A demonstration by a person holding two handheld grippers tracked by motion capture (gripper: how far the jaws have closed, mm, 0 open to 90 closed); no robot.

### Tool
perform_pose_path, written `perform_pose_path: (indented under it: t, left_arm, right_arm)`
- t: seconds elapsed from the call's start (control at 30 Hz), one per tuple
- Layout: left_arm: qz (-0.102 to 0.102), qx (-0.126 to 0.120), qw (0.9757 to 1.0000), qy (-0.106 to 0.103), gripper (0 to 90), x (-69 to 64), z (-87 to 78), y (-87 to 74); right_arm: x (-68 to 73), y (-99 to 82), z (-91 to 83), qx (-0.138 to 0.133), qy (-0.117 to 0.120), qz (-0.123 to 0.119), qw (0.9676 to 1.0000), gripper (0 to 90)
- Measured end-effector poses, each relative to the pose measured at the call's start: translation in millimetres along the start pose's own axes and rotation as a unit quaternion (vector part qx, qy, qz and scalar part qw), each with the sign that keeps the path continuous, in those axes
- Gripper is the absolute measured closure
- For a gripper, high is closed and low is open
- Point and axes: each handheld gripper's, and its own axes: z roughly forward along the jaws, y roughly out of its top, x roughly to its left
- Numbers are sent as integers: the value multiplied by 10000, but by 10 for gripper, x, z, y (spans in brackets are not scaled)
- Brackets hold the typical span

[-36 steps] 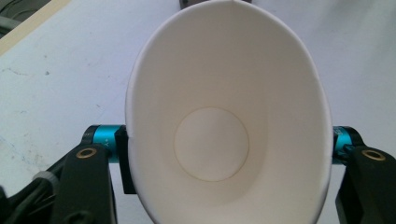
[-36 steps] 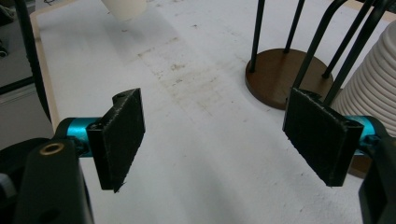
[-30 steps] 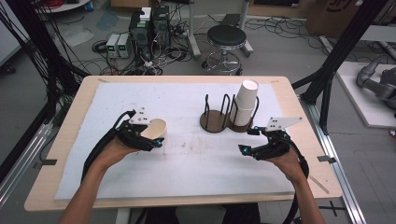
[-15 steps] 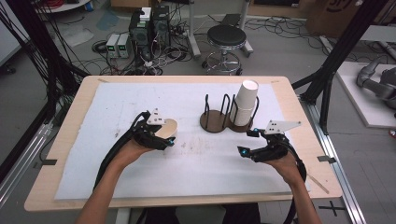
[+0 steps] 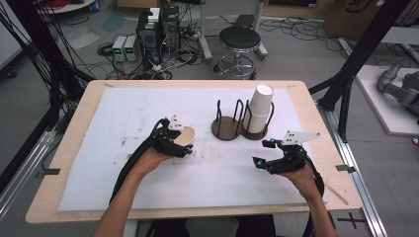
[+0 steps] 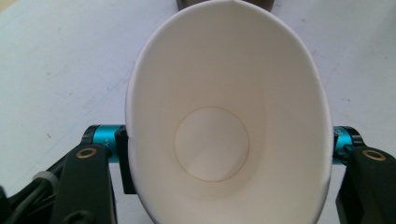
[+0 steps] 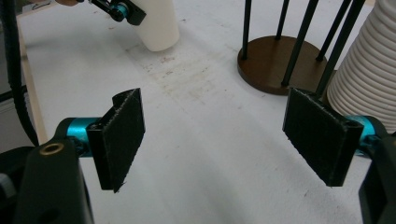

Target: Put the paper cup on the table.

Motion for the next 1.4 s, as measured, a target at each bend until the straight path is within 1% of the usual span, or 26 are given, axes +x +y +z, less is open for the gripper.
perform_pose_path:
  t: [0.03,0.07,0.1,0.2,0.23,0.3,0.57,0.63,0.67,0.7,0.73,0.77,0.8,0.93,1.07,1.1,1.13,1.17,1.2,1.27,1.3,1.37,1.4]
  left_arm:
    - [-12,23,10000,-35,341,2,12,-1]
    - [30,89,10000,14,341,-3,28,-1]
    - [-5,146,9999,-28,341,-7,56,-5]
    - [-21,130,9999,-13,340,-12,67,-1]
    - [12,158,9999,-15,340,-6,68,4]
    - [8,174,9998,-18,340,-4,73,9]
    - [-63,223,9997,-21,332,4,76,18]
    - [-92,241,9997,-33,310,4,85,21]
    - [-107,257,9996,-18,276,0,94,24]
    - [-125,288,9995,-17,261,2,100,28]
    - [-140,292,9995,10,261,0,103,30]
    - [-112,322,9994,42,246,0,104,32]
    - [-133,300,9995,24,246,-1,110,30]
    - [-103,303,9995,-55,224,2,108,29]
    - [-135,302,9994,-74,150,15,105,30]
    - [-135,291,9995,-81,119,21,106,29]
    - [-137,297,9994,-103,114,25,104,28]
    - [-123,296,9995,-82,114,27,100,28]
    - [-126,287,9994,-143,111,30,95,28]
    - [-141,251,9995,-92,81,26,91,30]
    - [-145,256,9993,-212,76,36,87,31]
    - [-146,262,9994,-183,65,37,91,30]
    - [-177,263,9991,-286,62,43,93,29]
  right_arm:
    - [-5,-13,-1,-4,6,11,10000,214]
    - [-5,-13,-1,-4,6,11,10000,214]
    - [-13,-27,-1,-5,5,0,10000,214]
    - [-17,-42,1,9,7,5,10000,215]
    - [-13,-49,0,17,19,32,10000,214]
    - [-14,-58,1,7,11,46,10000,215]
    - [-18,-56,-16,-14,13,40,10000,215]
    - [-19,-54,-19,-22,1,38,10000,214]
    - [-22,-54,-22,-23,3,25,10000,215]
    - [-22,-55,-24,-20,1,42,10000,214]
    - [-22,-55,-24,-20,1,42,10000,214]
    - [-23,-57,-26,-15,8,53,10000,215]
    - [-23,-57,-26,-15,8,53,10000,215]
    - [-32,-60,-31,-9,-7,69,10000,215]
    - [-33,-59,-28,-6,4,74,10000,214]
    - [-36,-59,-28,-6,8,69,10000,214]
    - [-40,-60,-29,-13,-1,57,10000,215]
    - [-40,-60,-29,-13,-1,57,10000,215]
    - [-41,-61,-29,-23,11,65,10000,214]
    - [-41,-60,-30,-23,-5,58,10000,214]
    - [-41,-60,-31,-23,-11,58,10000,214]
    - [-40,-59,-31,-27,3,62,10000,215]
    - [-35,-60,-33,-9,6,79,10000,215]
